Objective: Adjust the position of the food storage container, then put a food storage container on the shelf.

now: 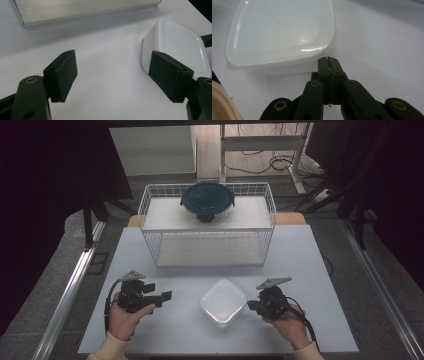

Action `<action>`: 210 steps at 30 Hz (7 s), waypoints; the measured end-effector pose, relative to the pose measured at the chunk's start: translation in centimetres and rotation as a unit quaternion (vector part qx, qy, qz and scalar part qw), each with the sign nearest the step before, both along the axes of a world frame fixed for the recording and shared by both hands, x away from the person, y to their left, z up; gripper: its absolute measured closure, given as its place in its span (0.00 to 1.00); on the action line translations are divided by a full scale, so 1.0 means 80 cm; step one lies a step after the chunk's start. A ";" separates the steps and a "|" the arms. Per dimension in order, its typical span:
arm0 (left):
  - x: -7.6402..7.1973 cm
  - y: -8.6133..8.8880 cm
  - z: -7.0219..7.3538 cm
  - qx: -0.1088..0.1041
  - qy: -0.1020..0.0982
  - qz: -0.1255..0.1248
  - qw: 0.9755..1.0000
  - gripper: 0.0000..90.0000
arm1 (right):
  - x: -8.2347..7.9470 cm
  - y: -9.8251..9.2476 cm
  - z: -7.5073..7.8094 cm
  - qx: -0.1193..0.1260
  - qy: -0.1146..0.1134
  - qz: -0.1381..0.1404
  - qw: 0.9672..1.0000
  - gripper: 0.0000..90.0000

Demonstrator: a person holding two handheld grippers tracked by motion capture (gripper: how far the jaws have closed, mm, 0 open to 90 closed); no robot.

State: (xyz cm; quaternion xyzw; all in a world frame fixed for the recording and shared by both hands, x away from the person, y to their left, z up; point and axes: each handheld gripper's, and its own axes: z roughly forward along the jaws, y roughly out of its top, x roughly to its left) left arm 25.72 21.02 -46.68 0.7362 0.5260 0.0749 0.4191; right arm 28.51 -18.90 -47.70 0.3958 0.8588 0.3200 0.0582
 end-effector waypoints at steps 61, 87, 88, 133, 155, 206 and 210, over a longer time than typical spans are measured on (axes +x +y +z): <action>0.001 0.001 -0.001 -0.018 0.001 -0.006 1.000 0.25 | 0.036 -0.009 0.025 0.095 -0.046 -0.026 0.994 0.45; 0.023 -0.016 -0.005 -0.063 0.024 -0.030 0.997 0.28 | 0.032 0.016 0.027 0.148 -0.003 -0.038 0.988 0.36; 0.025 -0.019 -0.007 -0.065 0.030 -0.032 0.997 0.28 | 0.033 0.019 0.027 0.147 0.000 -0.037 0.988 0.36; 0.071 -0.063 -0.051 -0.162 0.141 -0.068 0.974 0.70 | 0.053 0.043 -0.026 0.226 0.138 -0.083 0.961 0.72; 0.040 -0.054 -0.025 -0.172 0.095 -0.080 0.977 0.88 | 0.030 0.032 0.004 0.241 0.100 -0.056 0.964 0.88; 0.066 -0.037 0.200 -0.147 -0.065 -0.087 0.983 0.88 | 0.060 0.054 0.226 0.239 -0.073 0.008 0.968 0.88; 0.072 -0.035 0.218 -0.145 -0.071 -0.087 0.983 0.88 | 0.068 0.055 0.242 0.243 -0.076 0.012 0.967 0.88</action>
